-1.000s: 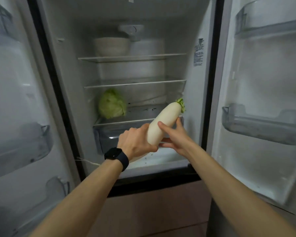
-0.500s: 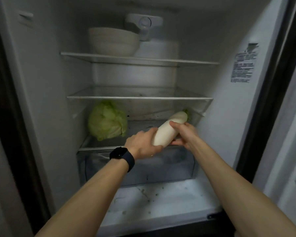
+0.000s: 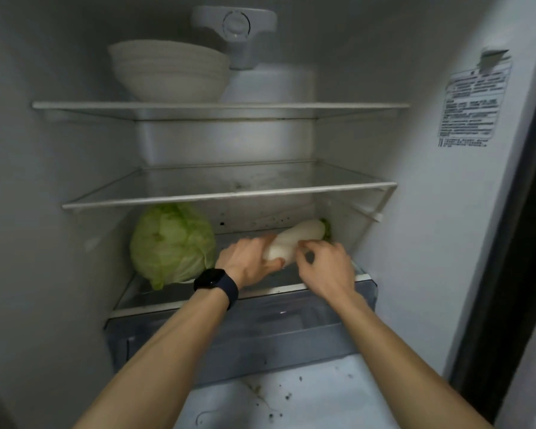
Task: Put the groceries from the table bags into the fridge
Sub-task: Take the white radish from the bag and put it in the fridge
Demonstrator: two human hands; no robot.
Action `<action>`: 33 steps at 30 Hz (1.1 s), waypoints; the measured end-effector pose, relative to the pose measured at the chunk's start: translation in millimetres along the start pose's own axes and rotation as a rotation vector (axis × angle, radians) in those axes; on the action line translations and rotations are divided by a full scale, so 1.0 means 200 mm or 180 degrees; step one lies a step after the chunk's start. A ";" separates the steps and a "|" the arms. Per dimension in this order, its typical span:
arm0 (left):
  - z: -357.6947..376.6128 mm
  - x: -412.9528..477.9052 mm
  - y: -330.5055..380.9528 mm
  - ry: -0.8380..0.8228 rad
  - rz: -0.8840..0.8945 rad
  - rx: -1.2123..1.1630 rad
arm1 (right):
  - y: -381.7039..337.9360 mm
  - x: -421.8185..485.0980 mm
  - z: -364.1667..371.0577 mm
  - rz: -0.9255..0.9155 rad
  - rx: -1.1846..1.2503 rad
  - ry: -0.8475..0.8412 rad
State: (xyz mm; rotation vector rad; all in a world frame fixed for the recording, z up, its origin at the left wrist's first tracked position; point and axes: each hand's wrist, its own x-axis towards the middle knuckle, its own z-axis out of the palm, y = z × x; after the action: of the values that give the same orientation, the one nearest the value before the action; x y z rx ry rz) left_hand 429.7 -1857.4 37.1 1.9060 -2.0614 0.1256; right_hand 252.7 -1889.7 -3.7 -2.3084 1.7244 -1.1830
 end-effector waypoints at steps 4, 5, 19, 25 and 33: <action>0.09 0.03 0.03 0.0016 -0.0150 -0.0004 | 0.08 -0.08 0.08 0.0065 -0.0724 0.0073; 0.12 0.04 0.05 0.0039 -0.0204 -0.0009 | 0.10 -0.09 0.10 0.0151 -0.0734 0.0038; 0.17 0.20 0.00 -0.0068 -0.0164 0.0001 | 0.15 -0.21 0.18 -0.0215 -0.0694 0.0793; 0.21 0.16 -0.03 0.0134 -0.0338 0.0207 | 0.21 -0.26 0.18 -0.0360 -0.0703 0.0606; 0.18 0.02 0.08 0.0414 -0.0075 0.0522 | 0.22 -0.29 0.13 -0.0373 -0.0767 0.0371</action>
State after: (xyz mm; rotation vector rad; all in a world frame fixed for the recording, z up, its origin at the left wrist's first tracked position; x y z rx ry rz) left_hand 408.2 -1870.3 6.7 1.9588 -1.9959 0.4136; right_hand 225.9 -1868.5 -73.9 -2.5564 1.8899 -1.2119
